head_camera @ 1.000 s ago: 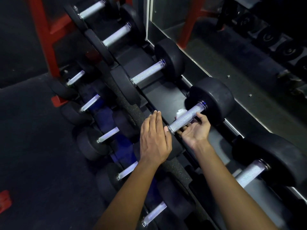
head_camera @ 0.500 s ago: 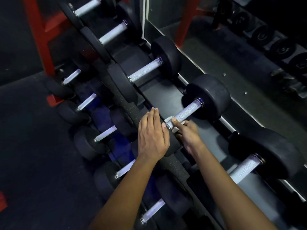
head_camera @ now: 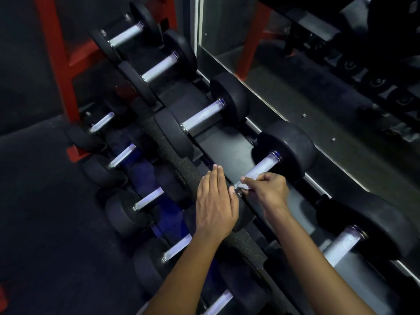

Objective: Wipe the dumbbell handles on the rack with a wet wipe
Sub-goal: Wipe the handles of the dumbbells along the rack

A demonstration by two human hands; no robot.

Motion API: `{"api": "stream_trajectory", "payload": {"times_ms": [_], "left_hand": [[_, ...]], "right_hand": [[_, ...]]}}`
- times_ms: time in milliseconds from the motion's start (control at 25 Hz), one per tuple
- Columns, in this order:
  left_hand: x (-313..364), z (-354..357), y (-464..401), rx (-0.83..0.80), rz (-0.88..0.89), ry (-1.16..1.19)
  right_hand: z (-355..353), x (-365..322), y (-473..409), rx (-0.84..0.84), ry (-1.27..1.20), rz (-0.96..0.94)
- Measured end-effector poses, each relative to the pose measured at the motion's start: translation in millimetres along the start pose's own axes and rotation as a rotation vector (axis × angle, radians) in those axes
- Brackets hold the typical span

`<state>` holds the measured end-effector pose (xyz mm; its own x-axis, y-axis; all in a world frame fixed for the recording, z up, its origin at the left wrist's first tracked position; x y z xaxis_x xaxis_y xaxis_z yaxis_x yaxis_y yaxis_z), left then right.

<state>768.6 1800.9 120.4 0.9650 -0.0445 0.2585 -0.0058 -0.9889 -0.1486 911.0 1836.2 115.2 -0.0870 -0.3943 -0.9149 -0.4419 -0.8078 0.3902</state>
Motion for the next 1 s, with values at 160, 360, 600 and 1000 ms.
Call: {"api": "stream_trajectory", "payload": {"times_ms": [160,360,600,1000], "left_hand": [[-56,-27,-56,0.136,-0.068,0.078],[-129,-32,-144,0.071,0.063,-0.104],[-142,0,-168,0.048,0.09,-0.219],[-146,-4,-167,0.089,0.109,-0.145]], "right_hand": [[50,-36,-15,-0.095,0.127,-0.201],[143,-88,-33,-0.215,0.352,-0.604],[210,-93,-41,-0.339,0.924,-0.952],[208,-73,-57,-0.455,1.173,-1.069]]}}
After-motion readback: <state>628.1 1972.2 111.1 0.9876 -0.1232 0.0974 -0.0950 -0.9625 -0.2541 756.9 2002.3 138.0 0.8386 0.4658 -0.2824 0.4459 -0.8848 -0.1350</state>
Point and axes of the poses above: each hand's wrist, its own y-axis away from the middle knuckle, its own z-axis out of the palm, x = y × z, the point moved 5 cm from there along -y, towards the middle knuckle, and after that the axes turned 15 degrees about -y, right-handed, at the moved point
